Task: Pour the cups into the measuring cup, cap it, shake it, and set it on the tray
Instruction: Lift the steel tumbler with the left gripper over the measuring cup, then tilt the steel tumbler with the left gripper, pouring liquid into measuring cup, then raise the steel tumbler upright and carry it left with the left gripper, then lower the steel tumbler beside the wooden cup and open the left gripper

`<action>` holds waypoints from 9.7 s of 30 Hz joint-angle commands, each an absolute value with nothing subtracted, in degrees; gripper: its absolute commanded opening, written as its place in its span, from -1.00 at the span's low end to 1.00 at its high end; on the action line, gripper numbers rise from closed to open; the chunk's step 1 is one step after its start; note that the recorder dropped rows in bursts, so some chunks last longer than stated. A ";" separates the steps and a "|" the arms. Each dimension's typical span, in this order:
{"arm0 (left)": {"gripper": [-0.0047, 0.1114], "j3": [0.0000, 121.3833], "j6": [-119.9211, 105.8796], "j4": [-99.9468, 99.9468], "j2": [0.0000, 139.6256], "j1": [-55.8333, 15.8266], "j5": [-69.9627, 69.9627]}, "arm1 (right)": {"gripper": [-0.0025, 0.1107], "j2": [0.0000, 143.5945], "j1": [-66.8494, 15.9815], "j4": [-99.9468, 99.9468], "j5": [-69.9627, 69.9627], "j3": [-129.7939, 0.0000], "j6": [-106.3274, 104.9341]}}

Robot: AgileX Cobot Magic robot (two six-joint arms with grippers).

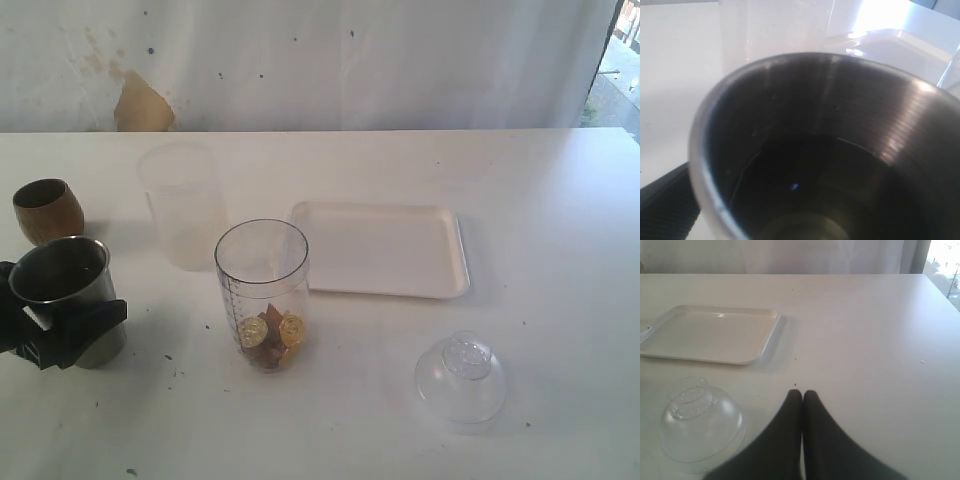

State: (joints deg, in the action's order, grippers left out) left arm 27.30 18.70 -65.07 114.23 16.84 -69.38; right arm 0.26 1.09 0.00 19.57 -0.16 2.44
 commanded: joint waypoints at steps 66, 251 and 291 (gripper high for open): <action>-0.92 50.45 30.85 -55.94 96.17 -14.10 -52.37 | -0.96 0.00 1.02 0.00 19.48 0.00 2.24; -0.92 30.48 10.54 -36.66 114.64 7.54 -69.96 | -0.96 0.00 1.02 0.00 19.48 0.00 2.24; 0.88 29.64 15.12 -35.04 120.58 7.89 -69.96 | -0.96 0.00 1.02 0.00 19.48 0.00 2.24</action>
State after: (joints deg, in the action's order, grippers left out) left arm 31.32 14.79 -37.84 120.62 7.76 -69.61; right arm 0.26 1.09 0.00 19.57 -0.16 2.44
